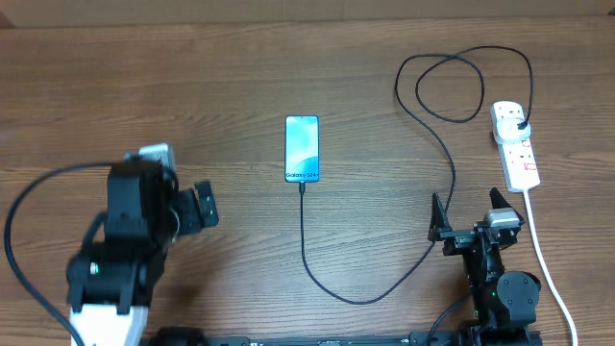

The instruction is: Plug charger to phone and switch on socket

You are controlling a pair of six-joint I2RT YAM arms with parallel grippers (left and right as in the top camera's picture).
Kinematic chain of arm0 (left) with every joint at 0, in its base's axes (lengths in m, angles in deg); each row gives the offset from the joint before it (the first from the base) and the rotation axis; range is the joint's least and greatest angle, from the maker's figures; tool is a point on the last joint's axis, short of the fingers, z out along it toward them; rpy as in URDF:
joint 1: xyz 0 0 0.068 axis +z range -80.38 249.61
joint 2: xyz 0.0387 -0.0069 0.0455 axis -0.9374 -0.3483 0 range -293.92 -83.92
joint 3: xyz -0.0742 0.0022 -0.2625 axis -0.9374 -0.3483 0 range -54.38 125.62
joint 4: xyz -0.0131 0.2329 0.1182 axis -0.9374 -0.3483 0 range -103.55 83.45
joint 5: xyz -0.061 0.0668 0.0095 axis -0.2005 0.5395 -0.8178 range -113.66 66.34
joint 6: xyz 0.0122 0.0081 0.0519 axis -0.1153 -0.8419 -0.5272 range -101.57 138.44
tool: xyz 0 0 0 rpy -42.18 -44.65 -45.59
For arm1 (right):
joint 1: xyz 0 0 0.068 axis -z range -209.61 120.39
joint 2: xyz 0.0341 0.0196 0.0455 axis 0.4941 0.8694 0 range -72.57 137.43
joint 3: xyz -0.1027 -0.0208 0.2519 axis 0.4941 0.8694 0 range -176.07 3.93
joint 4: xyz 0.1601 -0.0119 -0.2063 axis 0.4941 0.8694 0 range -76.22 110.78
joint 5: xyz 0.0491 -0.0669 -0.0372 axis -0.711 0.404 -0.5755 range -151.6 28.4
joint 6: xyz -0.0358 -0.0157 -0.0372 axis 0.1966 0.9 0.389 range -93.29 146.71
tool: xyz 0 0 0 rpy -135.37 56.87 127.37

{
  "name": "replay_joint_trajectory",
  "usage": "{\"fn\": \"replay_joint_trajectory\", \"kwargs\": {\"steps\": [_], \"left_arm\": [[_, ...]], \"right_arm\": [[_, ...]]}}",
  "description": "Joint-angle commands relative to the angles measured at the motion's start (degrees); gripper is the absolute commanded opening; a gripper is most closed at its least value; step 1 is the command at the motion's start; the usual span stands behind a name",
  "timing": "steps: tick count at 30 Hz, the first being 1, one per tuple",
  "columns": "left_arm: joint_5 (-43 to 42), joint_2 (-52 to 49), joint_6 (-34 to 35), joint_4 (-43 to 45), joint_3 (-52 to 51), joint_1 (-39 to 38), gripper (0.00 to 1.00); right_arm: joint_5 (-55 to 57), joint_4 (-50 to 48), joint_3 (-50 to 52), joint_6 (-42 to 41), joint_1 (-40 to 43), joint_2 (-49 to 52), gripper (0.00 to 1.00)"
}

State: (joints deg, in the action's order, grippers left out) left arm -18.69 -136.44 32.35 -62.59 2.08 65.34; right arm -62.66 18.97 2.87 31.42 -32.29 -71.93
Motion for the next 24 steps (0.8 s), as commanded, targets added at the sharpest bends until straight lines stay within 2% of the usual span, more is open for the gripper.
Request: {"fn": "replay_joint_trajectory", "kwargs": {"steps": [1,4,7,18,24], "left_arm": [[-4.2,10.8,-6.4,5.9,-9.4,1.4,1.0],[-6.1,19.6,-7.5,9.5,-15.1,1.4,1.0],[-6.5,25.6,-7.5,9.5,-17.7,1.4,1.0],[-6.5,29.5,-7.8,10.0,-20.0,1.4,1.0],[-6.3,35.6,-9.7,18.1,-28.3,1.4,1.0]], "right_arm": [[0.4,-0.3,0.6,-0.2,-0.2,-0.5,1.0],[0.4,-0.3,0.6,-0.2,-0.2,-0.5,1.0],[0.4,-0.3,0.6,-0.2,-0.2,-0.5,1.0],[0.4,-0.3,0.6,-0.2,-0.2,-0.5,1.0],[0.4,-0.3,0.6,-0.2,-0.2,-0.5,1.0]]}}
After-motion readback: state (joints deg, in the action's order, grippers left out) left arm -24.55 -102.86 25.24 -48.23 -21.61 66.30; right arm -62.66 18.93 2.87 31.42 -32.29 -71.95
